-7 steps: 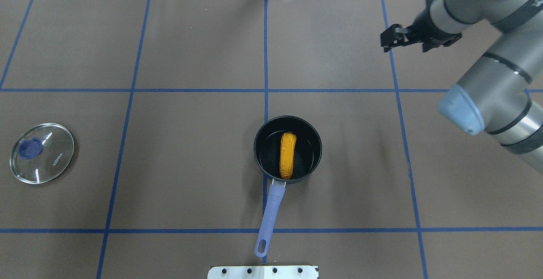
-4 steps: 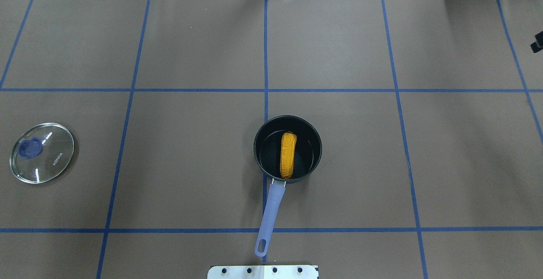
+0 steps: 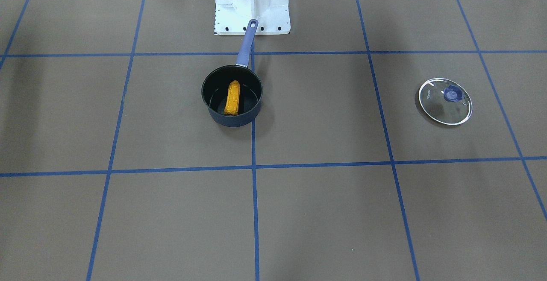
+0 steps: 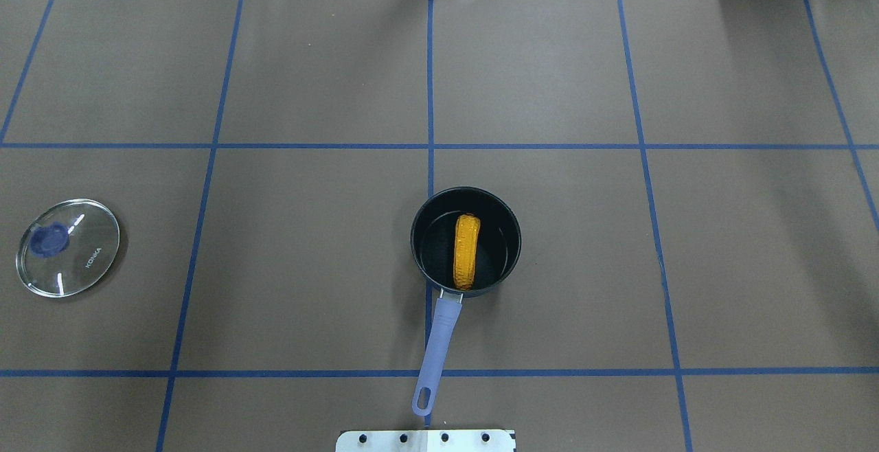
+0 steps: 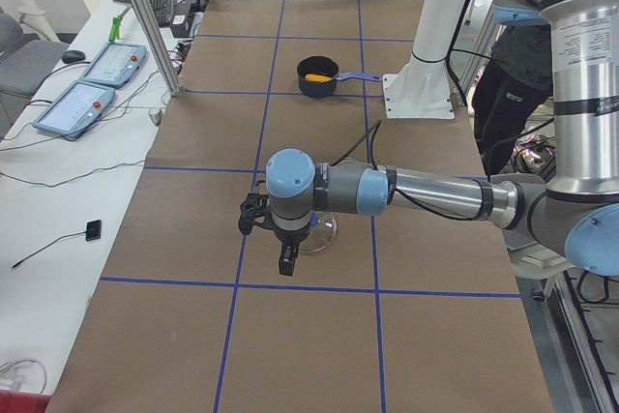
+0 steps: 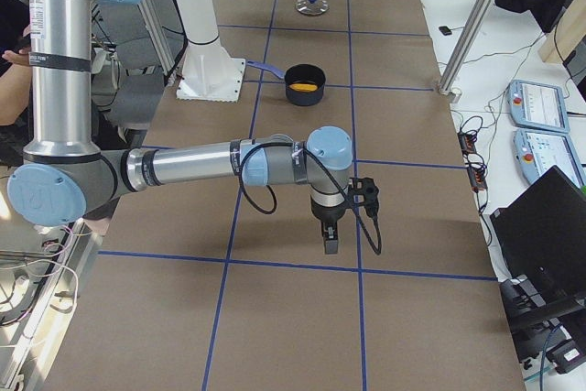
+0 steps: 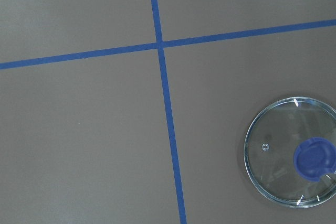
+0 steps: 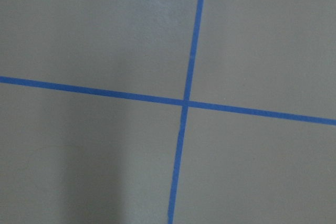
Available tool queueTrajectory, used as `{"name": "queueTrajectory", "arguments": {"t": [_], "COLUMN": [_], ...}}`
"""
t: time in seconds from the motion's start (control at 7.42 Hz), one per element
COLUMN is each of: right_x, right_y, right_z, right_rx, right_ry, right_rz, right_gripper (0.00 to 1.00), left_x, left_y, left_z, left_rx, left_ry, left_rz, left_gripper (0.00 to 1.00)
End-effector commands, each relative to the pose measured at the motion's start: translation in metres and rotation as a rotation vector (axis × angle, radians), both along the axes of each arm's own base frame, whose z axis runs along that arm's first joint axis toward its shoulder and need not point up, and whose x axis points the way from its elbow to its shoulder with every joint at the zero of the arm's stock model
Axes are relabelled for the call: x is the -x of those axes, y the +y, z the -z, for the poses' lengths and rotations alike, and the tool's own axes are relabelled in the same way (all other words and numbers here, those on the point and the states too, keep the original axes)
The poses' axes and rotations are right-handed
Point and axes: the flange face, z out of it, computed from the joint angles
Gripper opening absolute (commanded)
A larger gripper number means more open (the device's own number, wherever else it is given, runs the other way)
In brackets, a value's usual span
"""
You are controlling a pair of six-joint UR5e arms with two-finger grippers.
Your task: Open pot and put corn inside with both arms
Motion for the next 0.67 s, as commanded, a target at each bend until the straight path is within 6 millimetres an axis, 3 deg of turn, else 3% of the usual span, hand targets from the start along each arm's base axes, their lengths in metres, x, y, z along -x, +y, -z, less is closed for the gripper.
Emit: {"name": "queueTrajectory", "arguments": {"t": [0.0,0.54], "right_x": [-0.0064,-0.0053], "right_y": [0.0184,0.0266], "right_z": [-0.0183,-0.0242], "right_rx": [0.04,0.046], "right_ry": [0.005,0.002], "right_rz": [-0.016,-0.015], "right_gripper": [1.0,1.0], "left_x": [0.0008,0.0015], "left_y": [0.0122,0.0189], "left_z": [-0.0043,-0.0084], "left_rx": [0.01,0.021], "left_ry": [-0.006,-0.008], "left_rz": [-0.001,0.001], "left_gripper": [0.99,0.99]}}
